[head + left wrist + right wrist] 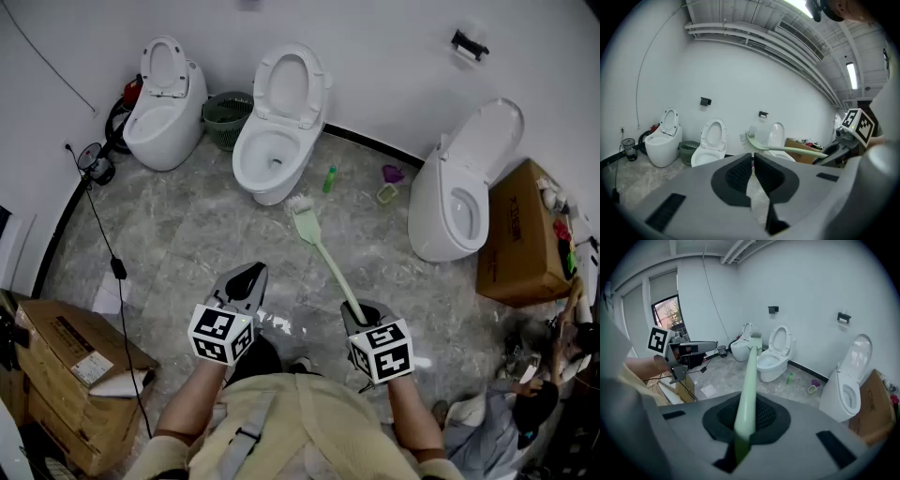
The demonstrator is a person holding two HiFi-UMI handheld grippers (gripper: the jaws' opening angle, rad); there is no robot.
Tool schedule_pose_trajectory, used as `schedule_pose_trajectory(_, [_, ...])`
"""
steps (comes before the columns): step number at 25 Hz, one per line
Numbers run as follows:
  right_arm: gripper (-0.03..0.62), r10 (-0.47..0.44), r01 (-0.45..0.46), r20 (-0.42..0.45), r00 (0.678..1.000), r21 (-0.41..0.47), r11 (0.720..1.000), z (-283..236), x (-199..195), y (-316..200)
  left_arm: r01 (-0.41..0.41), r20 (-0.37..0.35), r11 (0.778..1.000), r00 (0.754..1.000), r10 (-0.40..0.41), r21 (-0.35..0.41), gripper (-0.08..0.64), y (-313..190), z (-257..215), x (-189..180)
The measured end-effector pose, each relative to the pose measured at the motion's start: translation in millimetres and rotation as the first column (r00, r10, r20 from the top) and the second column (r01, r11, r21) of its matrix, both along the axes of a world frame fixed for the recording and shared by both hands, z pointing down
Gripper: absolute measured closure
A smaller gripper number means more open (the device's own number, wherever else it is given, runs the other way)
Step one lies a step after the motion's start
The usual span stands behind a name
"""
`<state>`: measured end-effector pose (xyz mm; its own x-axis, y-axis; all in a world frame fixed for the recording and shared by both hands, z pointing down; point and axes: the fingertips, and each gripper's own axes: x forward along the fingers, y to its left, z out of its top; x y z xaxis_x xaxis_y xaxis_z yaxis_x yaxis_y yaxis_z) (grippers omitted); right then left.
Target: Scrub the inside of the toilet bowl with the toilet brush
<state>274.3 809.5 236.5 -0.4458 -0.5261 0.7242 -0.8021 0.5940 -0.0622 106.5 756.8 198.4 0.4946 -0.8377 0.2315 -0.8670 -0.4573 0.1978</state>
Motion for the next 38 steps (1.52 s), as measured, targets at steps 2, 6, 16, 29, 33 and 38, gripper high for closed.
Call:
schedule_pose_trajectory(2, [0.563,-0.003,0.003,-0.003,1.0,-0.001,1.0,-1,1,-5,0.007,-0.005,1.0,1.0,-0.007,-0.003,0.535,-4,-1,0])
schedule_pose_trajectory(6, [0.563,-0.005,0.005,-0.009,1.0,-0.003,1.0,-1,-7,-14,0.006,-0.015,1.0,1.0,-0.006,-0.009,0.535,-12,0,-8])
schedule_pose_trajectory(16, [0.563,-0.005,0.006,0.005,1.0,-0.045,0.999,7,-52,-57,-0.001,-0.056,0.999,0.998,-0.002,-0.045,0.535,-44,11,-52])
schedule_pose_trajectory(29, [0.563,-0.07,0.07,-0.003,0.998,-0.071,0.995,19,-152,-125,-0.05,-0.058,0.998,0.997,0.048,-0.04,0.535,-92,14,-133])
schedule_pose_trajectory(33, [0.562,-0.087,0.085,-0.016,0.996,-0.09,0.992,23,-171,-142,0.006,-0.077,0.999,0.997,-0.01,-0.054,0.535,-112,25,-163])
schedule_pose_trajectory(38, [0.563,-0.109,0.105,-0.027,0.994,-0.118,0.987,33,-178,-178,0.065,-0.091,0.995,0.993,-0.071,-0.074,0.535,-152,40,-178])
